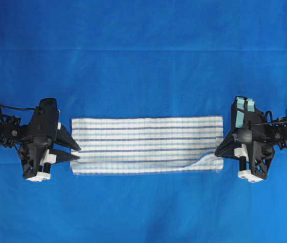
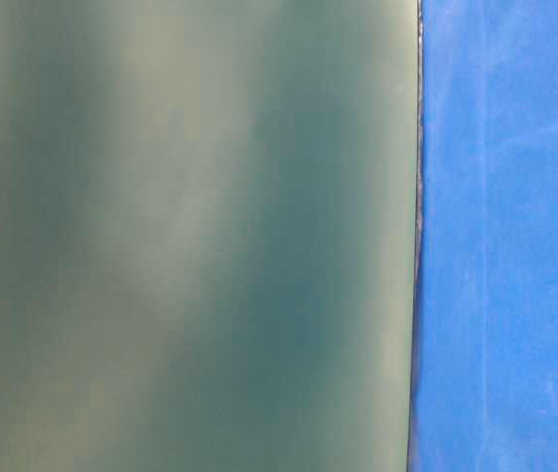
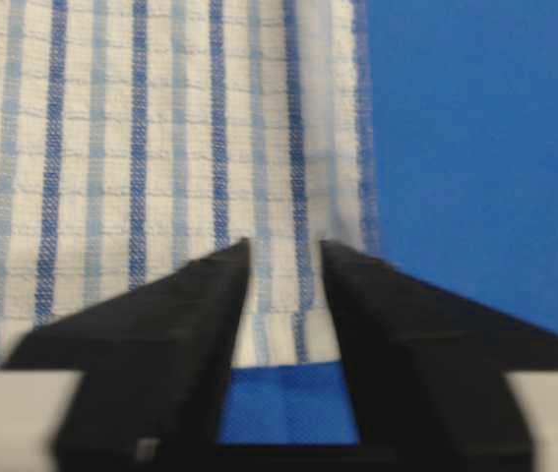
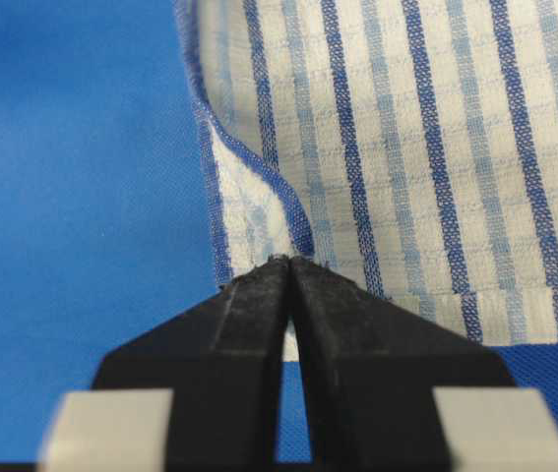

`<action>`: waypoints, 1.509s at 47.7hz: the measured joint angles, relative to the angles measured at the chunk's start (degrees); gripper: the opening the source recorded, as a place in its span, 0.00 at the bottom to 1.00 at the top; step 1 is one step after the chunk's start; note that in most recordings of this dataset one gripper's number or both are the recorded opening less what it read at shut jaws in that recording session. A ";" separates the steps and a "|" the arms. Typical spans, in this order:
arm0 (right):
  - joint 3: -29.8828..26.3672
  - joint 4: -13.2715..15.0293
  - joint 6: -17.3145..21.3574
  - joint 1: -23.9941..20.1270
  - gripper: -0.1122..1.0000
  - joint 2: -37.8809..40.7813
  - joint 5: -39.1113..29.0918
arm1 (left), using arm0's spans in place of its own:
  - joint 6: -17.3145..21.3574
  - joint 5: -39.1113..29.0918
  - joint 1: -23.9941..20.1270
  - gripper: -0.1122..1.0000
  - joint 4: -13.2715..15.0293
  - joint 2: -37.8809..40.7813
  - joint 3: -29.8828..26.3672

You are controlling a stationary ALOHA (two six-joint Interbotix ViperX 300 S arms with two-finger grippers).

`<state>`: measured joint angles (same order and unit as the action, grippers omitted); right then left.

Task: Fold the blue towel.
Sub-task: 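Release the folded edge and regrasp the towel's side ends, then lift the folded strip and swing it to a vertical orientation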

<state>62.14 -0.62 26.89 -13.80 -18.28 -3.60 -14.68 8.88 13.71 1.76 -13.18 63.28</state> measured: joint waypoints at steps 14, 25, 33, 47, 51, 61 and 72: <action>0.00 1.58 -0.26 6.15 0.60 -1.14 -1.05 | 1.05 -0.09 -5.01 0.63 -0.09 -0.44 -0.35; 0.00 4.48 -0.35 13.18 0.61 -1.05 -2.55 | 2.37 -0.35 -9.23 0.63 0.00 -0.44 -0.35; 0.00 5.01 -0.35 14.33 0.61 -0.18 -2.81 | 2.29 -0.62 -9.84 0.63 0.00 0.09 -0.35; 1.05 5.54 -0.35 17.49 0.61 6.06 -1.32 | 2.37 1.32 -13.27 0.63 0.00 7.65 -0.35; 1.05 5.71 -0.35 17.84 0.61 7.65 -0.62 | 2.37 1.76 -14.15 0.63 0.00 9.32 -0.35; 1.05 5.89 -0.53 17.84 0.60 9.05 0.35 | 2.46 2.20 -14.41 0.60 0.00 10.63 -0.35; 1.05 6.94 -0.44 17.84 0.24 9.23 0.53 | 1.93 1.85 -14.68 0.23 -0.09 10.63 -0.35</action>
<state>63.19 6.33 26.46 4.04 -9.05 -3.08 -12.74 10.72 -0.97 1.67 -2.55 62.93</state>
